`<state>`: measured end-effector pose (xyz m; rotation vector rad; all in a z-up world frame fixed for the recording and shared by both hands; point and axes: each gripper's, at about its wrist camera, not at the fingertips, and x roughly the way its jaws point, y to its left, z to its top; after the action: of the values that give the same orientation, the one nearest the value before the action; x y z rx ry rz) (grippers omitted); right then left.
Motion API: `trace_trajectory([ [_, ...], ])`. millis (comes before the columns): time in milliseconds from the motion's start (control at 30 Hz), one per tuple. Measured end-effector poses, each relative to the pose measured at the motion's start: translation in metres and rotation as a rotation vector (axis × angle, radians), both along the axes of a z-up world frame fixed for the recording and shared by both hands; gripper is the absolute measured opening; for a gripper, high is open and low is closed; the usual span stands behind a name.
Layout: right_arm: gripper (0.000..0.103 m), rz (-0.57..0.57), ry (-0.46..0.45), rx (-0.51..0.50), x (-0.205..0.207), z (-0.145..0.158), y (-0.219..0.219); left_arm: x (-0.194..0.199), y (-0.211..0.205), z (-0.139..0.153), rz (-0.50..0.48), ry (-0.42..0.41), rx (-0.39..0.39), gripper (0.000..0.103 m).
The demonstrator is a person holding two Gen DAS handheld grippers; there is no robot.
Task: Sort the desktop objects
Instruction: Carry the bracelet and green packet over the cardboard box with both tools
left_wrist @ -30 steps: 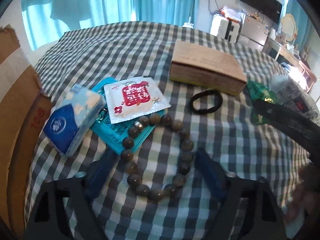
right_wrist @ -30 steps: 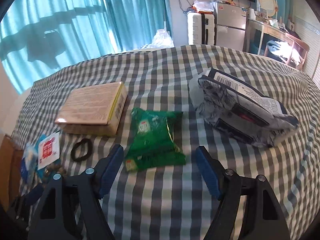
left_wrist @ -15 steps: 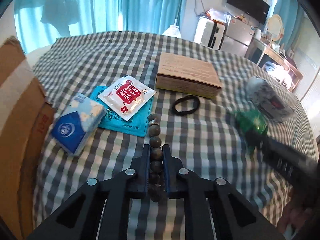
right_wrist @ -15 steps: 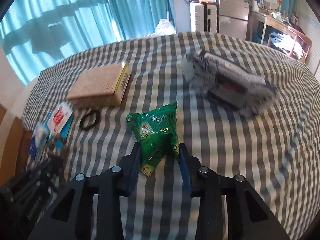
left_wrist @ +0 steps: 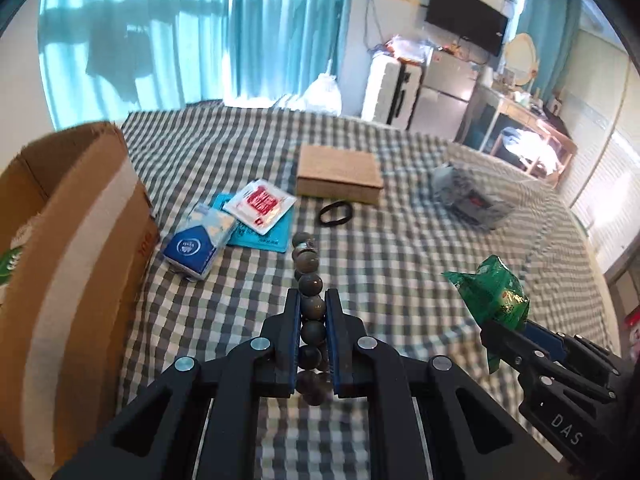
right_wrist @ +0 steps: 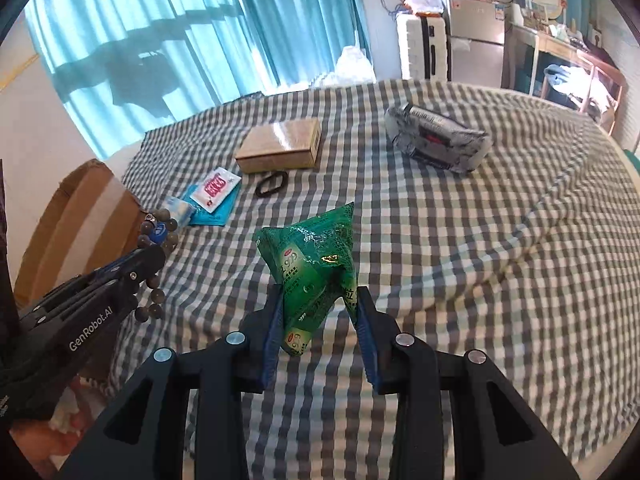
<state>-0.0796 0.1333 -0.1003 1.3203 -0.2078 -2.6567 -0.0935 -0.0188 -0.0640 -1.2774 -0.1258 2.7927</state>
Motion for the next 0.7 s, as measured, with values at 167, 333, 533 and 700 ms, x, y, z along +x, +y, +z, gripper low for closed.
trace_trajectory([
  [167,0.034,-0.013,0.074,0.026,0.029,0.039,-0.004,0.02,0.007,0.027,-0.03,0.032,0.004,0.011],
  [333,0.034,-0.013,0.132,0.013,0.051,0.074,-0.005,0.037,0.013,0.058,-0.063,0.101,-0.002,0.011],
  [533,0.034,0.01,0.247,0.023,0.069,0.123,-0.019,0.051,0.004,0.105,-0.062,0.187,0.009,0.011],
  [700,0.034,0.081,0.317,0.023,0.07,0.164,-0.05,0.059,-0.019,0.14,-0.041,0.232,0.032,0.011],
])
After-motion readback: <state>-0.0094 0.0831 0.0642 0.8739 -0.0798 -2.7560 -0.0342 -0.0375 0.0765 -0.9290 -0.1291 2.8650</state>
